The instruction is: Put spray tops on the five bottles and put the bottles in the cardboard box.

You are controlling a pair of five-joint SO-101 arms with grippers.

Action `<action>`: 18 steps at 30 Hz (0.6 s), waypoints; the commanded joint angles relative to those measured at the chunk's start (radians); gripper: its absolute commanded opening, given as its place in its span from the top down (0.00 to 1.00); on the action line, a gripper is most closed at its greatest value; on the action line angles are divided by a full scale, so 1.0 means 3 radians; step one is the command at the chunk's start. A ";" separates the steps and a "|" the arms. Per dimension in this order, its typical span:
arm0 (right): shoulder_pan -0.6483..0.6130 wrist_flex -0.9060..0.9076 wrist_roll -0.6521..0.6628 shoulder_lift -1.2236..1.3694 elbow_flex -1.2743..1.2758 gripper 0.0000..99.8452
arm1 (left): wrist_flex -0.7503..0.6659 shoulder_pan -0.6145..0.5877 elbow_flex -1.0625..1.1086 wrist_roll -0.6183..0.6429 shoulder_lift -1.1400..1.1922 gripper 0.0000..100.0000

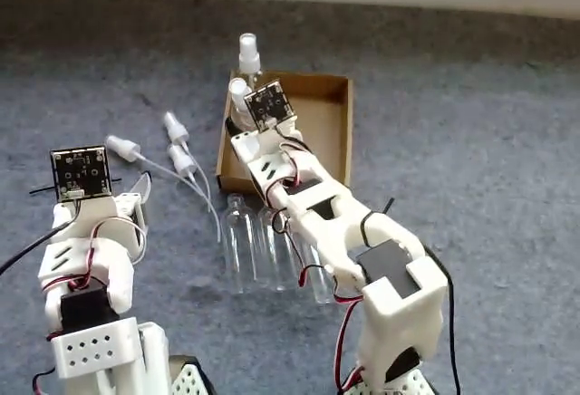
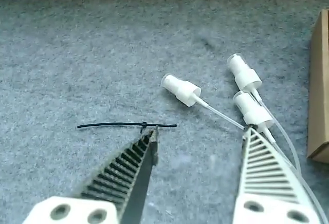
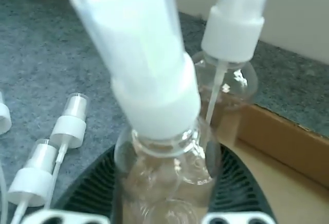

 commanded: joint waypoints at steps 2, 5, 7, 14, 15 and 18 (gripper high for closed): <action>-0.0008 -0.0033 0.0031 -0.0038 -0.0028 0.90 | -0.0077 0.0054 -0.0013 -0.0026 0.0013 0.76; -0.0003 -0.0033 -0.0143 -0.0038 -0.0038 0.90 | -0.0077 0.0079 -0.0013 -0.0026 0.0013 0.76; -0.0003 -0.0033 -0.0245 -0.0038 -0.0043 0.90 | -0.0077 0.0136 -0.0008 -0.0026 0.0013 0.76; -0.0003 -0.0038 -0.0266 -0.0038 -0.0038 0.90 | -0.0077 0.0151 -0.0008 -0.0026 0.0018 0.76; -0.0003 -0.0038 -0.0266 -0.0038 -0.0043 0.90 | -0.0077 0.0151 -0.0008 -0.0026 0.0018 0.76; -0.0003 -0.0038 -0.0271 -0.0038 -0.0043 0.90 | -0.0077 0.0151 -0.0008 -0.0026 0.0018 0.76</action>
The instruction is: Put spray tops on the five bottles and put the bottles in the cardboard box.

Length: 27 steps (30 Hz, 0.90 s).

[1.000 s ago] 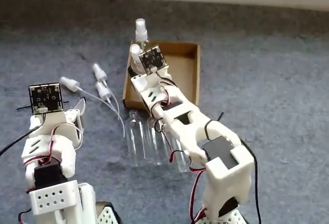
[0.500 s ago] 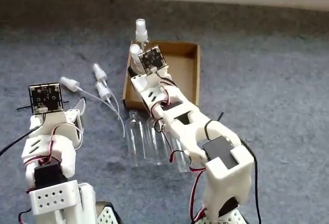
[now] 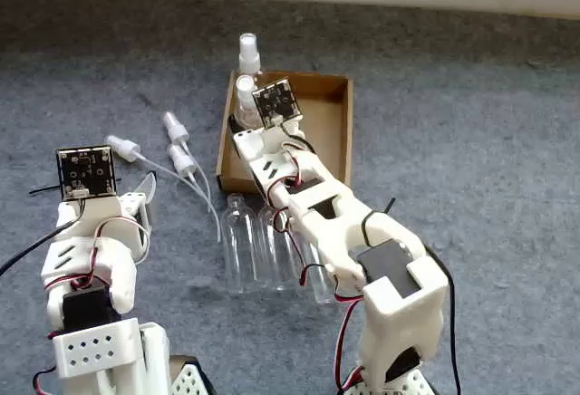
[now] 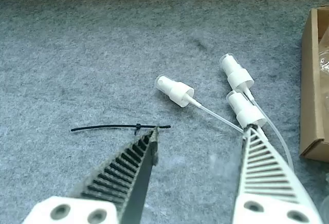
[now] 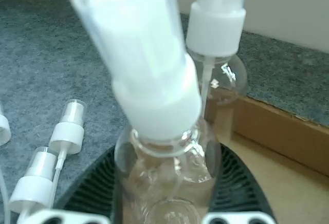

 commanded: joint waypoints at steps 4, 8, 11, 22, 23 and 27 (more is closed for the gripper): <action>-0.0018 -0.0043 -0.0036 -0.0038 -0.0043 0.90 | -0.0077 0.0059 -0.0008 -0.0026 0.0013 0.76; -0.0018 -0.0043 -0.0036 -0.0038 -0.0043 0.90 | -0.0077 0.0059 -0.0008 -0.0026 0.0013 0.76; -0.0018 -0.0043 -0.0036 -0.0033 -0.0043 0.90 | -0.0077 0.0059 -0.0008 -0.0026 0.0013 0.76; -0.0028 -0.0514 -0.0036 -0.0028 -0.0008 0.90 | -0.0077 0.0059 -0.0008 -0.0026 0.0013 0.76; -0.0028 -0.0519 -0.0036 -0.0028 0.0003 0.90 | -0.0077 0.0059 -0.0008 -0.0026 0.0013 0.76; -0.0028 -0.0540 -0.0036 0.0084 0.0008 0.90 | -0.0077 0.0059 -0.0008 -0.0026 0.0013 0.76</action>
